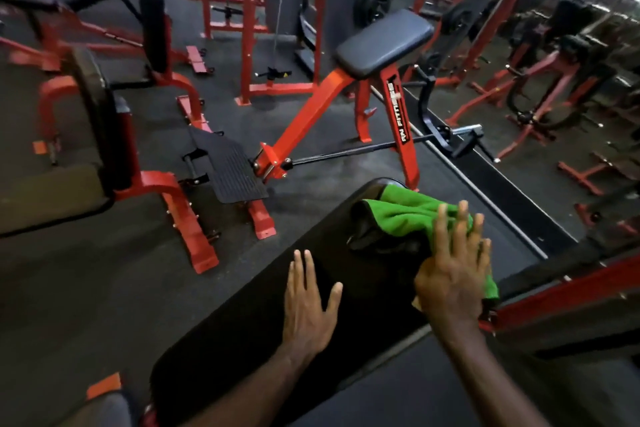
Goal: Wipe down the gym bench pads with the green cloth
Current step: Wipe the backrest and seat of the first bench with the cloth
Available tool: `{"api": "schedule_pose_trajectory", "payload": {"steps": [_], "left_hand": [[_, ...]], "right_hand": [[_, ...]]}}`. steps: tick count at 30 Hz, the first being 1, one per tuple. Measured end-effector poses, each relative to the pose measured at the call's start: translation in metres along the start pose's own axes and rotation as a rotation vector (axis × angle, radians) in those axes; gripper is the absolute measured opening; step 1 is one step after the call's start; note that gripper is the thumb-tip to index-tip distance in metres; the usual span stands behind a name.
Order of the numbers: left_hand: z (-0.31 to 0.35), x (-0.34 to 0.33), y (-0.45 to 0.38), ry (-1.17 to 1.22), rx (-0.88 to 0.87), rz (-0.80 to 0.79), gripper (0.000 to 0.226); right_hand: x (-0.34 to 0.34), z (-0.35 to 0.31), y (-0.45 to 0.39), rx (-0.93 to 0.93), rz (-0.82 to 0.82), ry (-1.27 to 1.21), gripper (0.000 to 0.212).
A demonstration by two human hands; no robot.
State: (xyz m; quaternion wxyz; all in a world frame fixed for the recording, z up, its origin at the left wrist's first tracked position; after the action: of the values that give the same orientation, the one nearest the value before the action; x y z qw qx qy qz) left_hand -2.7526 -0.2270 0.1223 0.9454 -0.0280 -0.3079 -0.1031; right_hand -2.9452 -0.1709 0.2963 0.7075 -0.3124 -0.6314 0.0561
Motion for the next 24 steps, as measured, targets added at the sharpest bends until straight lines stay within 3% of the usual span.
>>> {"api": "schedule_pose_trajectory", "payload": {"steps": [3,5,7,12,13,16,18,22,24], "left_hand": [[0.004,-0.014,0.005,0.031,0.035,0.104,0.086],[0.004,-0.021,0.005,0.066,0.044,0.158,0.083],[0.001,-0.024,0.006,0.078,0.040,0.199,0.081],[-0.003,-0.027,0.007,0.077,0.024,0.201,0.083],[-0.004,-0.027,0.007,0.079,0.029,0.200,0.083],[-0.007,-0.029,0.006,0.067,0.028,0.230,0.084],[-0.007,-0.031,0.006,0.072,0.040,0.237,0.086],[-0.007,-0.031,0.006,0.070,0.090,0.252,0.087],[-0.009,-0.031,0.007,0.053,0.118,0.270,0.087]], "right_hand": [[-0.014,-0.018,0.024,0.485,-0.179,0.128,0.086],[-0.019,-0.014,0.020,0.652,-0.241,0.176,0.080],[-0.022,-0.013,-0.005,0.652,-0.216,0.196,0.075],[-0.031,-0.036,-0.064,0.347,-0.201,0.097,0.077],[-0.037,-0.046,-0.059,0.389,-0.213,0.117,0.078],[-0.057,-0.062,-0.027,0.757,-0.295,0.181,0.073],[-0.059,-0.060,-0.036,0.875,-0.326,0.182,0.070],[-0.060,-0.070,-0.078,0.587,-0.258,0.179,0.070],[-0.070,-0.086,-0.062,0.606,-0.265,0.162,0.071]]}}
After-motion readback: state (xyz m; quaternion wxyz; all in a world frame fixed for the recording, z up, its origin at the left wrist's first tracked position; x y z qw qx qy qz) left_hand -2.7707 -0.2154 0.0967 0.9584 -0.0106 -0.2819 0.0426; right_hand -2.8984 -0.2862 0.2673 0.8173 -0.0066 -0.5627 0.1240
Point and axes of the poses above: each hand's wrist, its own y-axis away from the middle knuckle, its own x-axis out of the back of the hand, z = x × y, the point moved 4 cm from there along -y, towards the middle knuckle, and after that the axes turned 2 degrees about x, right-handed, at the moved point
